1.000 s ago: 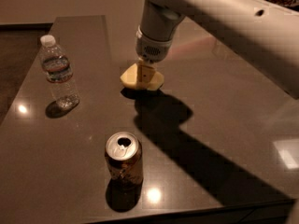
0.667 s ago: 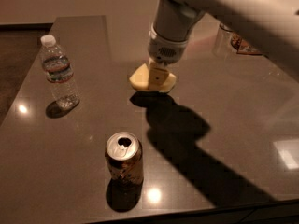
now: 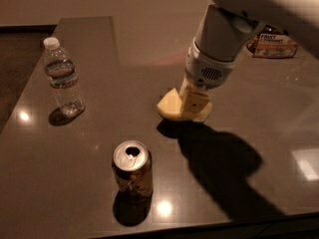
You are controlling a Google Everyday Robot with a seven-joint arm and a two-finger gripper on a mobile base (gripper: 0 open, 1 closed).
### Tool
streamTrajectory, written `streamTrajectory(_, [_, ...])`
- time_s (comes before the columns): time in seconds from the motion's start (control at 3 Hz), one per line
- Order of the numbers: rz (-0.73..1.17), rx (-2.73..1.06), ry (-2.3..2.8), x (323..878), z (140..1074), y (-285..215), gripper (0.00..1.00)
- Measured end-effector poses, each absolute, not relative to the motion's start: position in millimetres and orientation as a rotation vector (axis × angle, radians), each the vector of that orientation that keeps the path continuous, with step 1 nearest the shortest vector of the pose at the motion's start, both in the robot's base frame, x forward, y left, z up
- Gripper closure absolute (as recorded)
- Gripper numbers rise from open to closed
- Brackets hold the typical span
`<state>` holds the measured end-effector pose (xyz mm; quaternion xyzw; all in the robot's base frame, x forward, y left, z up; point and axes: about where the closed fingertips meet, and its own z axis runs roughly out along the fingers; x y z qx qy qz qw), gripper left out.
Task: Move sponge near orange can
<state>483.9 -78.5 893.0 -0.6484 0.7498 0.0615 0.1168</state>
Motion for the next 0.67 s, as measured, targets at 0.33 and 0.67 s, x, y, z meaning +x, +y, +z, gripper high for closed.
streamTrajectory(0.33, [0.269, -1.889, 2.212, 455, 881, -81, 1.00])
streamTrajectory(0.67, [0.307, -1.912, 2.177, 429, 872, -73, 1.00])
